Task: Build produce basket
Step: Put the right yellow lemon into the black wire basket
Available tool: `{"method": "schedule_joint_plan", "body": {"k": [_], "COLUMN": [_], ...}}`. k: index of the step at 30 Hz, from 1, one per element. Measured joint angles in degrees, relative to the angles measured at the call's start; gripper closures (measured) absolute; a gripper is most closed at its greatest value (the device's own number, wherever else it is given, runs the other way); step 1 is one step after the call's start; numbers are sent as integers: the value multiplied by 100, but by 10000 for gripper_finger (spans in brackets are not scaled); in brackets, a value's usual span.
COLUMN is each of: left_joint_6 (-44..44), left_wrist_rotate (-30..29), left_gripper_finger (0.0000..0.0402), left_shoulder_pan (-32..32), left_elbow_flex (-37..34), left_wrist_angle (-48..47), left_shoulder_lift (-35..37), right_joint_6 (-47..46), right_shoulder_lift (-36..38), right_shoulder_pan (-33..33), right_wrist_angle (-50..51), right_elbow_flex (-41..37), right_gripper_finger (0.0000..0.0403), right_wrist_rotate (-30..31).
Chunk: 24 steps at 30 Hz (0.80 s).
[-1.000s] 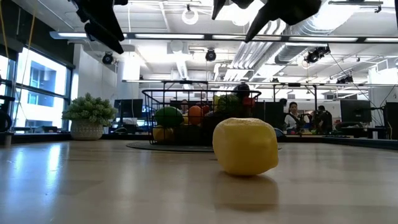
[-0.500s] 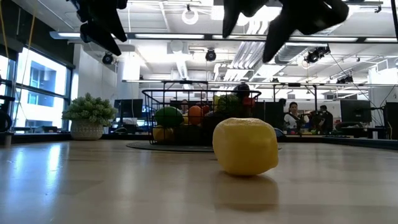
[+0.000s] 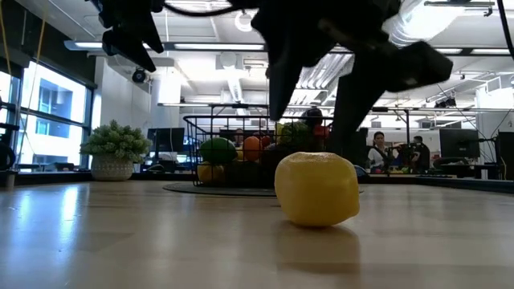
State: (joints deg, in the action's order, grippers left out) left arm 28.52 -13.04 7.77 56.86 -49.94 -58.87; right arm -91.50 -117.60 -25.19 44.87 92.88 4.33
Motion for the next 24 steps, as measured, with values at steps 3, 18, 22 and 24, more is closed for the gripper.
{"method": "schedule_joint_plan", "body": {"k": [3, 18, 22, 24], "left_joint_6": [-1, -17, -19, -19], "left_wrist_rotate": [0, 2, 2, 2], "left_gripper_finger": [97, 97, 97, 97], "left_shoulder_pan": [0, 0, 2, 2], "left_elbow_flex": [0, 0, 0, 0], "left_wrist_angle": [-1, -1, -1, -21], "left_shoulder_lift": [0, 0, 0, 0], "right_joint_6": [0, -20, -21, -20], "right_shoulder_lift": [-141, -368, -541, -621], "right_shoulder_pan": [0, 2, 0, 2], "right_wrist_angle": [-12, -47, -313, -387], "right_elbow_flex": [0, 9, 9, 15], "right_gripper_finger": [169, 169, 169, 169], "right_wrist_rotate": [-26, -101, -301, -372]}}
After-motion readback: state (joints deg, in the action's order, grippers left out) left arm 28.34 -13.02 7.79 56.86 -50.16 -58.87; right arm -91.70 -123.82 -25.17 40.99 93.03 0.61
